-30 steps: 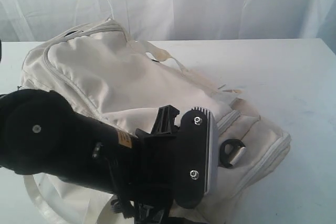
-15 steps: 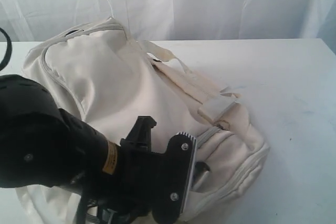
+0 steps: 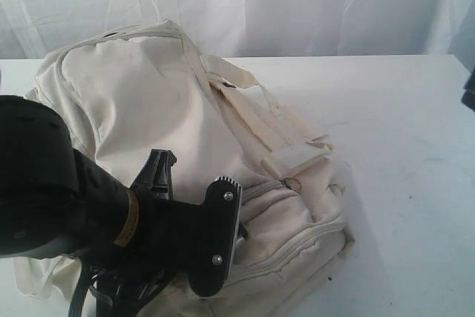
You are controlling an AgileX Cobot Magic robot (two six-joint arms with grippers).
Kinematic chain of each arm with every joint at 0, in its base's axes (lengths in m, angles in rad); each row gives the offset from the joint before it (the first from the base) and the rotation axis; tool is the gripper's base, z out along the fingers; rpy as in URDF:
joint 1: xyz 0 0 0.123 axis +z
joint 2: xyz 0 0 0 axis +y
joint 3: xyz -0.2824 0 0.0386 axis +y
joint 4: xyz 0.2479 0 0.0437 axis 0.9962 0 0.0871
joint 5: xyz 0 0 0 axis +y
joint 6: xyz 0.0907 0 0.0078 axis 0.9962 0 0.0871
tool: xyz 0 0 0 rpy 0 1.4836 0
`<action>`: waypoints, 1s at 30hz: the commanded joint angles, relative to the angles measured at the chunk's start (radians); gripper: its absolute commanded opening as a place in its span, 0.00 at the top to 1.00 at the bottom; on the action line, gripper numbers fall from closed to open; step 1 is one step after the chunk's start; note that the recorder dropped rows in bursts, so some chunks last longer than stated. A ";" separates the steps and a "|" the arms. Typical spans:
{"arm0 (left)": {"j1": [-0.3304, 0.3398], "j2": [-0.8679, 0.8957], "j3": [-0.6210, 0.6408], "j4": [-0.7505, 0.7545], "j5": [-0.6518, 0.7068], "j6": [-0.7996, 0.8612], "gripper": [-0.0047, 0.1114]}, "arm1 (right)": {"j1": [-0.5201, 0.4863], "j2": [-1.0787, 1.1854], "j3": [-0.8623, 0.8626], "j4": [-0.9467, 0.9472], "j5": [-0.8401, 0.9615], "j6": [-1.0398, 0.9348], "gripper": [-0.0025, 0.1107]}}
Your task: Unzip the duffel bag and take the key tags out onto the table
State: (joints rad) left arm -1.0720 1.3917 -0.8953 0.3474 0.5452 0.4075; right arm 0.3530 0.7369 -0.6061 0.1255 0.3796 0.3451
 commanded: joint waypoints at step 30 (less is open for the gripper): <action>0.004 -0.007 0.009 -0.050 -0.008 -0.013 0.96 | 0.095 0.836 -0.443 0.391 0.455 -1.106 0.58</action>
State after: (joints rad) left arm -1.0720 1.3917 -0.8934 0.3070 0.5181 0.4056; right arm 0.4307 1.5356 -1.0449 0.5244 0.8469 -0.6737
